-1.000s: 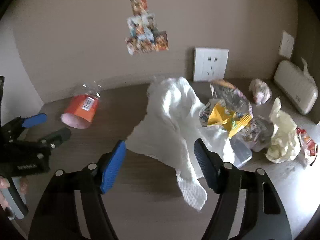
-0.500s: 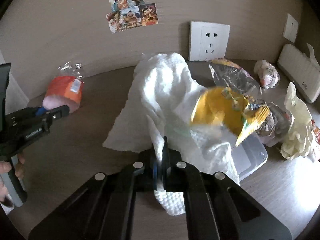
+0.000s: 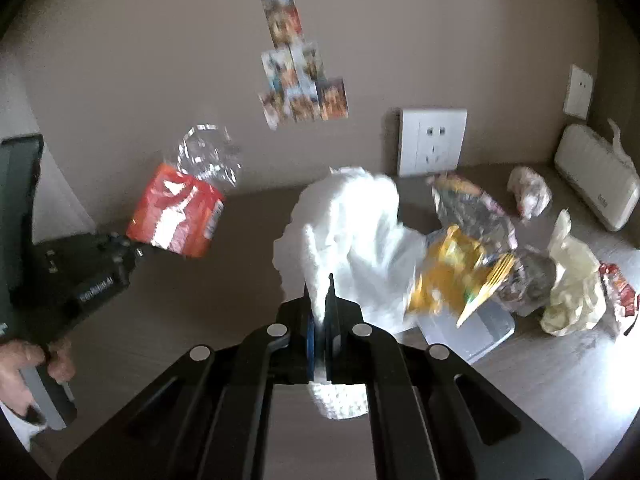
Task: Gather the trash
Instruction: 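Grasp the red-labelled bottle with the left tool while the right tool grasps the white tissue, then carry bottle and tissue to the white bin and open both tools over it, then return both tools from the bin to the desk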
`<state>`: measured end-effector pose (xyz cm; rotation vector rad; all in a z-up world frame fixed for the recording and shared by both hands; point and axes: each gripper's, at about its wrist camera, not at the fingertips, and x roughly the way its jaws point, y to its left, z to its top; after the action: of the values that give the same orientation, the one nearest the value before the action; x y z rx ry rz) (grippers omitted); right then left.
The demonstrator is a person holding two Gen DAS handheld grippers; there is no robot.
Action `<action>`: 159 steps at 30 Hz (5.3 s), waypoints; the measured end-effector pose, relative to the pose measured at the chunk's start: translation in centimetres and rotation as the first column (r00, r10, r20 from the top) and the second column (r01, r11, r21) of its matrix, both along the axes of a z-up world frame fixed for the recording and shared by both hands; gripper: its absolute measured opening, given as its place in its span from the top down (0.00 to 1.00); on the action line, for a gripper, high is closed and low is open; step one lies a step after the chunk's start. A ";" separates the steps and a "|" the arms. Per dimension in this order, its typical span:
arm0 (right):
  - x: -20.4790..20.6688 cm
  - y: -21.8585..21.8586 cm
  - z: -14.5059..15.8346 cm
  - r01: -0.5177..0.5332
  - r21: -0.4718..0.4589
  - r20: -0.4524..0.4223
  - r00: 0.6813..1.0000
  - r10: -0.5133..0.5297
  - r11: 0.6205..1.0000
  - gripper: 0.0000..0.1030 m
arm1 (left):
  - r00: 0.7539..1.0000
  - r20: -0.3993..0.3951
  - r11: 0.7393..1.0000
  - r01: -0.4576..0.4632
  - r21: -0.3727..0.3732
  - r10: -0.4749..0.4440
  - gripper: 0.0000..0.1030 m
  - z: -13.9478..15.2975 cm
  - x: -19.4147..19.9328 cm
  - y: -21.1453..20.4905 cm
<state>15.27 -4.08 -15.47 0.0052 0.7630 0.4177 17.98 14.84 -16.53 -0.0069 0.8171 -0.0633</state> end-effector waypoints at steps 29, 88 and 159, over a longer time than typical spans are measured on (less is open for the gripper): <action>-14.5 -19.0 11.4 0.232 0.061 0.218 0.946 -0.240 0.971 0.96 | 0.938 0.114 0.944 0.330 0.009 -0.328 0.98 9.0 -11.4 -21.0; -20.6 -47.6 -43.4 0.620 -0.117 -0.436 0.669 -0.601 0.775 0.05 | 0.440 -0.524 0.531 0.847 -0.028 -0.729 0.05 -44.2 -14.6 -59.3; -7.6 -22.9 4.7 0.073 0.080 0.101 0.992 -0.080 0.994 0.05 | 0.986 0.037 0.986 0.160 0.042 -0.161 0.05 4.0 -9.3 -26.3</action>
<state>7.65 -26.94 -10.75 0.0830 0.6423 0.3708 8.68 -11.42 -12.50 0.0970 0.7774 -0.1991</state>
